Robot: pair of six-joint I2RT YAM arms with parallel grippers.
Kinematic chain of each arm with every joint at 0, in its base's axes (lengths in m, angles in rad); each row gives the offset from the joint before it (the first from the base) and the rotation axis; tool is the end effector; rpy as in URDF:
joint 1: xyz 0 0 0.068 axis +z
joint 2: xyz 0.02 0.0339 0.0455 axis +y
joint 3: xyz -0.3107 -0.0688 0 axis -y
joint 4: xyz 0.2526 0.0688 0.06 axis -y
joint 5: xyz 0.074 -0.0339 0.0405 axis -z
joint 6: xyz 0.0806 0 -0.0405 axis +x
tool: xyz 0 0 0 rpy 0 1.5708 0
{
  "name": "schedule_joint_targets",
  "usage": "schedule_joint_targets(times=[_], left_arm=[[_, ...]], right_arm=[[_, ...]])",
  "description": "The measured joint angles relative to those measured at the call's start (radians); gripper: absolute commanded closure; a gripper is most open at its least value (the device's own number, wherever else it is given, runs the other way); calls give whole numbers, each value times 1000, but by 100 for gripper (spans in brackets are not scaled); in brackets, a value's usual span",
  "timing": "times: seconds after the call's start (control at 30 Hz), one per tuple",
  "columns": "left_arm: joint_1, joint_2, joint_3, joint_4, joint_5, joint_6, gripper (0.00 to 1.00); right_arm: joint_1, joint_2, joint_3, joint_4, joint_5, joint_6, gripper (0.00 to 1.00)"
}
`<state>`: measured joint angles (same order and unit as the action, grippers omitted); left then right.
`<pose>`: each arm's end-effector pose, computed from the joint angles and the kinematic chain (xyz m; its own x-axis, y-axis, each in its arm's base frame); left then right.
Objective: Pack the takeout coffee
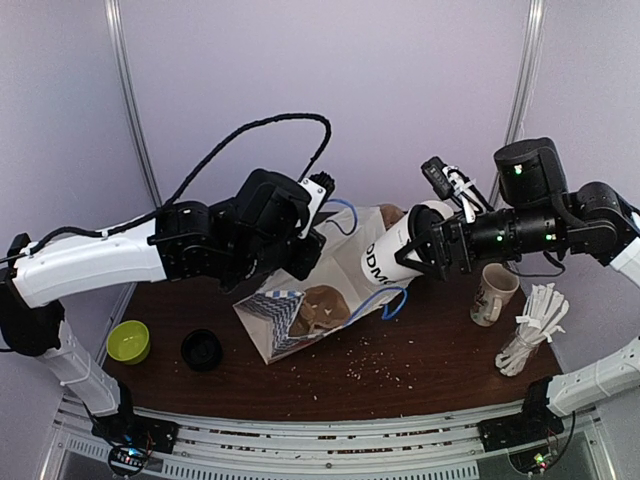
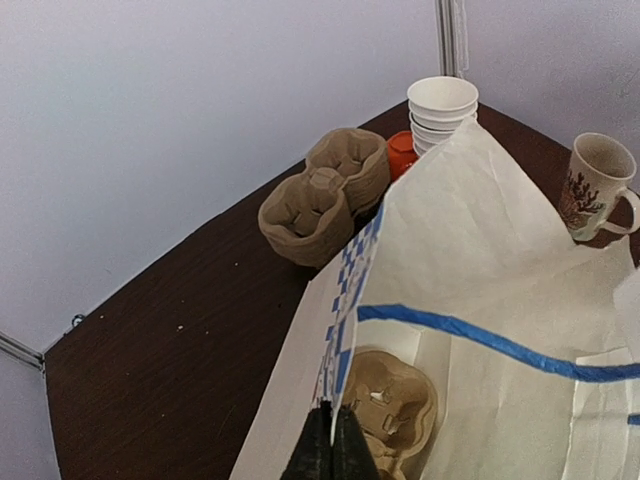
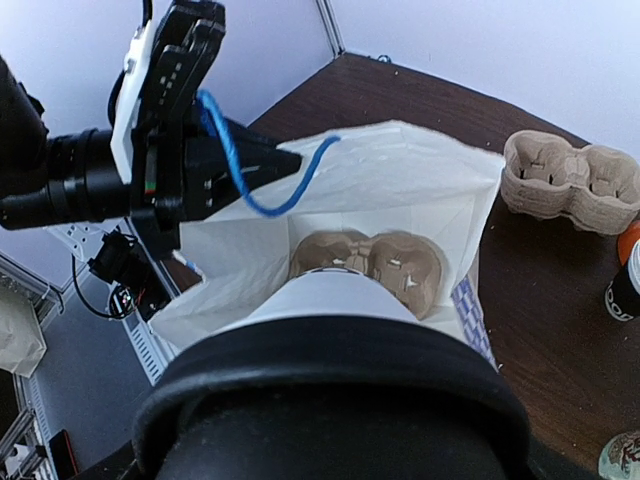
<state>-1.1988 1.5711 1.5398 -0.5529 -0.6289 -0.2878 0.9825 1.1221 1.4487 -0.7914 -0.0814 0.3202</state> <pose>0.1861 -0.3466 0.3995 -0.3554 0.2795 -0.8919 0.4945 0.8660 0.0743 0.1295 0.2059 0.4621 -0.5098 -0.1989 -0.8370 -0.7470 0.5850 0.3160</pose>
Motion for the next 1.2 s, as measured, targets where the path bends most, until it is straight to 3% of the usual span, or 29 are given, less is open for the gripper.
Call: schedule_joint_targets(times=[0.3, 0.63, 1.2], left_arm=[[-27, -1, 8, 8, 25, -37, 100], [-27, -34, -19, 55, 95, -106, 100], [-29, -109, -124, 166, 227, -157, 100]], right_arm=[[15, 13, 6, 80, 45, -21, 15], [93, 76, -164, 213, 99, -34, 15], [196, 202, -427, 593, 391, -51, 16]])
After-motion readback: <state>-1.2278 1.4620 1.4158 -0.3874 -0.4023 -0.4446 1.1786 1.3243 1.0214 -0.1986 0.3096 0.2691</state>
